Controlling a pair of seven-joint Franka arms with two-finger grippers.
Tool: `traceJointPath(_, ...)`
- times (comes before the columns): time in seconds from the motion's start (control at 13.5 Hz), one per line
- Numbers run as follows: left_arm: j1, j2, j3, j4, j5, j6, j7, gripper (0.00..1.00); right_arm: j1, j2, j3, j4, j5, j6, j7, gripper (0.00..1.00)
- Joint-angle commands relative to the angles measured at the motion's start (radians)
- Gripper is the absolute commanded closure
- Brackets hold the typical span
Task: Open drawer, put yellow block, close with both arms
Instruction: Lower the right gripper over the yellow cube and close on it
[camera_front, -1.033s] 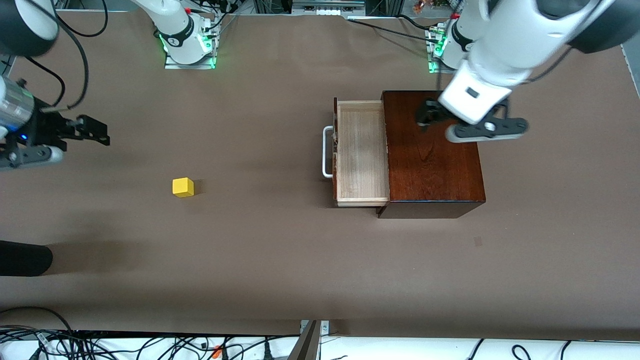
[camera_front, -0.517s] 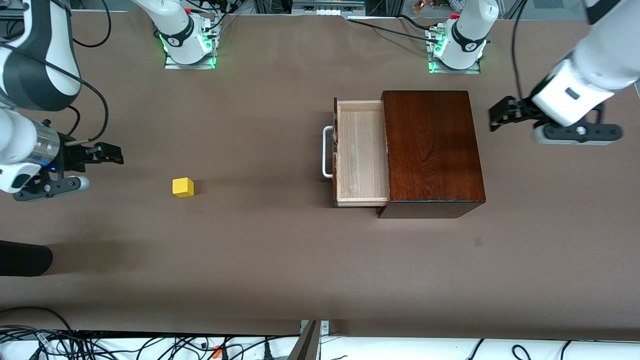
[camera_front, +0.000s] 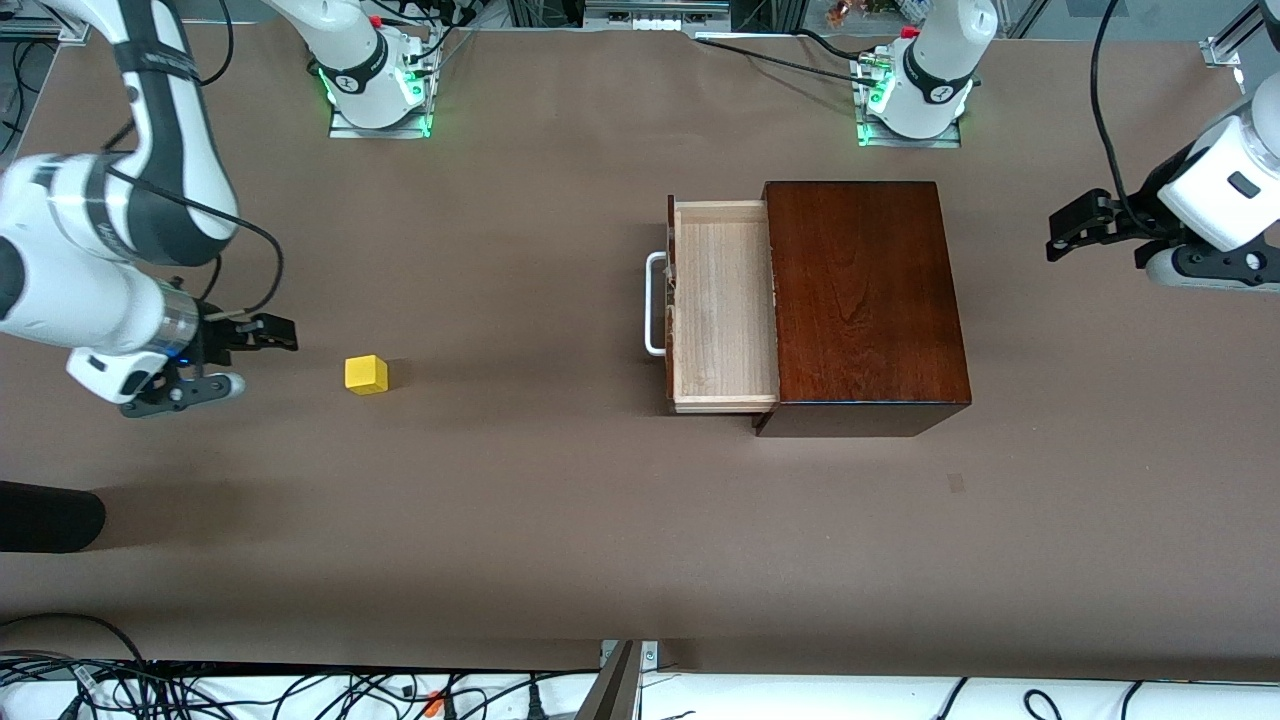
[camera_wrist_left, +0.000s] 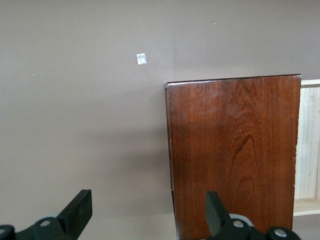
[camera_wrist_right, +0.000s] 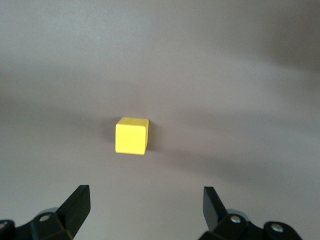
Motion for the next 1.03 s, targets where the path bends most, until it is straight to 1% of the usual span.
traceJointPath(0.0,-0.016,-0.021,0.015,-0.016,-0.022,0.000,0.046,0.00,0.017,0.015,0.002,-0.114,0.017,0.172,0.008,0.00)
traceJointPath(0.07,-0.016,-0.019,0.015,-0.018,-0.020,0.002,0.071,0.00,0.032,0.029,0.004,-0.124,0.017,0.205,0.012,0.00)
traceJointPath(0.44,-0.007,-0.014,0.013,-0.018,-0.022,0.008,0.074,0.00,0.057,0.100,0.010,-0.127,0.034,0.268,0.048,0.00)
traceJointPath(0.66,-0.007,-0.014,0.013,-0.015,-0.014,0.008,0.074,0.00,0.057,0.107,0.019,-0.194,0.037,0.358,0.046,0.00)
traceJointPath(0.96,-0.004,-0.013,0.015,-0.010,-0.005,0.008,0.074,0.00,0.057,0.138,0.020,-0.210,0.039,0.383,0.048,0.00)
